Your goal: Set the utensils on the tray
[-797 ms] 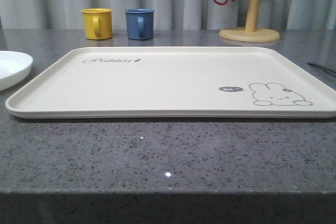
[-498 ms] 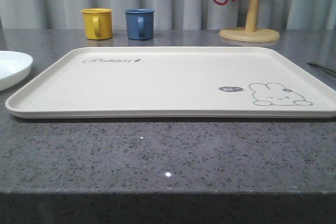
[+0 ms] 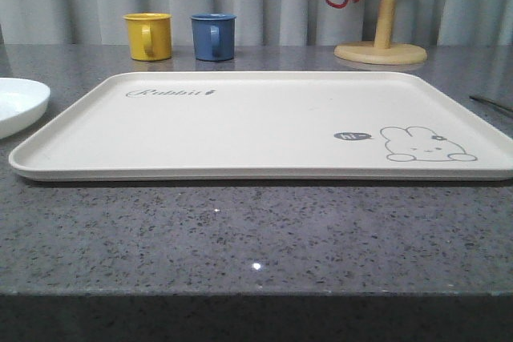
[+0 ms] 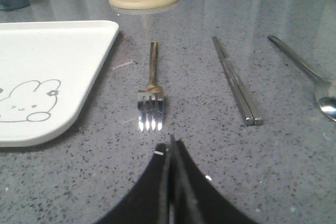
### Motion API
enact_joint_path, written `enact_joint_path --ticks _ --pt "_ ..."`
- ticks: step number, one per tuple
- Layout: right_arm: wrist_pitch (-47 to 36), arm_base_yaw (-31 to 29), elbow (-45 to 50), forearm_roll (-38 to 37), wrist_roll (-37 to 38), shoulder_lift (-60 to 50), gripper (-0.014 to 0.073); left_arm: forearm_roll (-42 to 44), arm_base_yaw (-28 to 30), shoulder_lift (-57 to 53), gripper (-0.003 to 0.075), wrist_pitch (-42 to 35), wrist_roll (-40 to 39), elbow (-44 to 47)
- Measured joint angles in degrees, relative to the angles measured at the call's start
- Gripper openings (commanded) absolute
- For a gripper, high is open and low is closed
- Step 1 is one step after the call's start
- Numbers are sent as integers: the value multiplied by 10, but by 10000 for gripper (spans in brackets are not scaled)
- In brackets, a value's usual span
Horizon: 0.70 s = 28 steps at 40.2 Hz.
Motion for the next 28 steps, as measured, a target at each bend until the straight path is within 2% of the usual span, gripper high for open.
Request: enact_joint_path --ticks 22,28 --pt "0 0 0 0 0 0 -67 0 0 0 -18 0 0 0" --pt "-8 0 0 0 0 0 -67 -1 0 0 -18 -31 0 0"
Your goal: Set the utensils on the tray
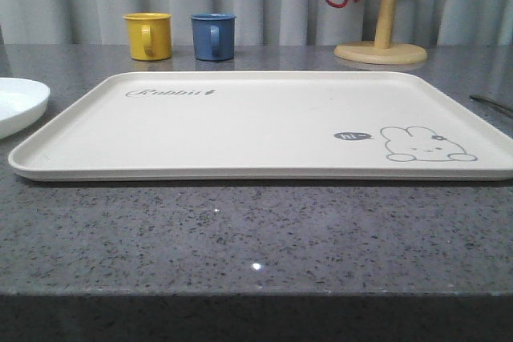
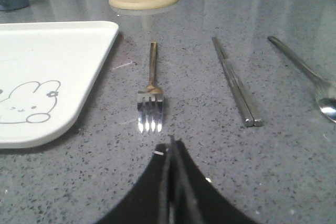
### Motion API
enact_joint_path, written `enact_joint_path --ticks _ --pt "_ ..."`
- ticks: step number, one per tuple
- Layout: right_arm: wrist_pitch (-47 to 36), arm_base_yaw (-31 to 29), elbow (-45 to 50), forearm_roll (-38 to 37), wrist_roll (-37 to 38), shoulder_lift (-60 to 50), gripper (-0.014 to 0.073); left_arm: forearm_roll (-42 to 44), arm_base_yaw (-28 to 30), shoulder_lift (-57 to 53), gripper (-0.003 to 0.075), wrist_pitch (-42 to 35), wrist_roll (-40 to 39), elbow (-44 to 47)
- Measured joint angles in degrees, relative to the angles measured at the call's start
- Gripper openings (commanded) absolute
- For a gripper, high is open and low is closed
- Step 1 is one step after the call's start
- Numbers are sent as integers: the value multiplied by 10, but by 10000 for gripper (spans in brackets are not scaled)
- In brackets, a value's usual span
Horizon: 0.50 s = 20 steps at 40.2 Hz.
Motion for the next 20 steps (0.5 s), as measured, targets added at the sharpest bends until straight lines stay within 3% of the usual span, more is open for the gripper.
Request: enact_joint_path --ticks 10,20 --pt "-61 0 -30 0 0 0 -67 -1 0 0 -18 -130 0 -32" --pt "24 0 -210 0 0 29 -67 26 0 50 -18 -40 0 -202"
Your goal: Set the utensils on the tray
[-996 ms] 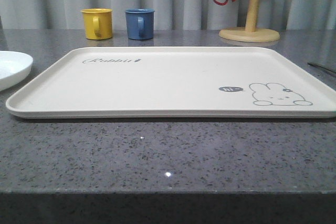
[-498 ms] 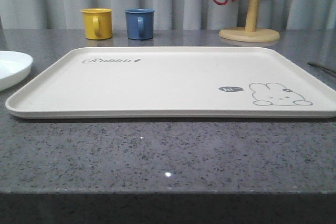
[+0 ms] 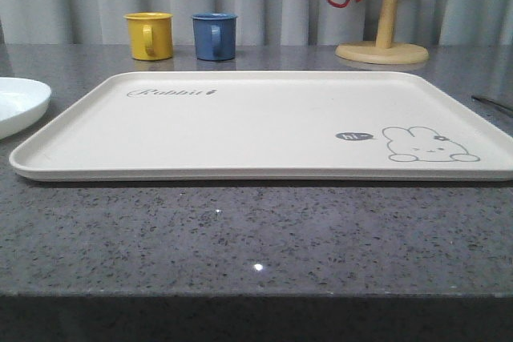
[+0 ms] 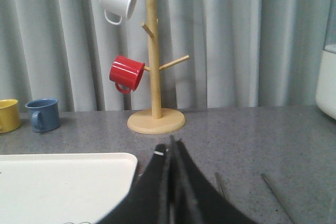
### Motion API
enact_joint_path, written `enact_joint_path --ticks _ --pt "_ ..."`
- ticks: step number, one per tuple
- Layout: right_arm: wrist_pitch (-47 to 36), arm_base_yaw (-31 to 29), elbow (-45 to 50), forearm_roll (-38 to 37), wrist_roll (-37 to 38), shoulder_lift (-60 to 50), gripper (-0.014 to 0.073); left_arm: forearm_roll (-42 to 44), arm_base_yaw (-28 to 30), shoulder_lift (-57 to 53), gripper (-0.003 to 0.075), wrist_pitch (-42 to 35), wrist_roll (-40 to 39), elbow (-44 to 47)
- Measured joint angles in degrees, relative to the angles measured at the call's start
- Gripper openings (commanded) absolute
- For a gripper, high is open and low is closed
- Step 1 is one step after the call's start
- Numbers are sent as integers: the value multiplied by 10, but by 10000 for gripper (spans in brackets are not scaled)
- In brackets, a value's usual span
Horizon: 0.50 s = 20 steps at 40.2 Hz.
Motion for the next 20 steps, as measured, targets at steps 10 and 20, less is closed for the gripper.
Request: enact_joint_path --ticks 10,20 --pt "83 0 -117 9 0 155 -67 0 0 147 -18 70 0 -75" --pt "93 0 -131 10 0 191 17 0 0 166 77 72 0 -81"
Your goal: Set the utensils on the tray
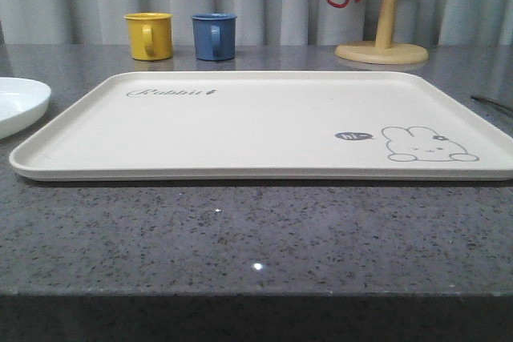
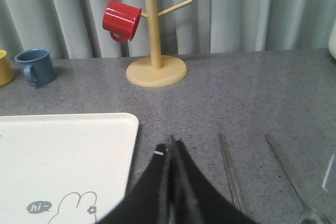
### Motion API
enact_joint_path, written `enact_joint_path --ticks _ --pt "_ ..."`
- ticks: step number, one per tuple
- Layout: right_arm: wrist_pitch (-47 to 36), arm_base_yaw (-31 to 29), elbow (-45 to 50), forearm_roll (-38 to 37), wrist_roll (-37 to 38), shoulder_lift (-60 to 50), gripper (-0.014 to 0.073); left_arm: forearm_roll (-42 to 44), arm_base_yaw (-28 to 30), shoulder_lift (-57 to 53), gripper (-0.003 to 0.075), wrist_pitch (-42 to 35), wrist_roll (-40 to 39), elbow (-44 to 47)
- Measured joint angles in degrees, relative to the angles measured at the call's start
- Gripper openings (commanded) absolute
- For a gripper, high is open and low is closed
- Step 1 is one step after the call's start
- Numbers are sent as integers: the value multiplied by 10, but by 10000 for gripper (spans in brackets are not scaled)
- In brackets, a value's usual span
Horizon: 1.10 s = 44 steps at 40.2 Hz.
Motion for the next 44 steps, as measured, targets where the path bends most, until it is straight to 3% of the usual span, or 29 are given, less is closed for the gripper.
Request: enact_joint_path --ticks 7,11,24,31,35,44 --pt "3 0 0 1 0 0 477 0 0 0 496 0 0 0" --pt "3 0 0 1 0 0 619 0 0 0 631 0 0 0" --pt "4 0 0 1 0 0 646 0 0 6 640 -1 0 -1" --pt "5 0 0 1 0 0 646 -12 -9 75 640 26 0 -39" --pt "5 0 0 1 0 0 646 -16 -36 132 640 74 4 -84" --pt "5 0 0 1 0 0 646 -16 -123 288 640 265 30 -204"
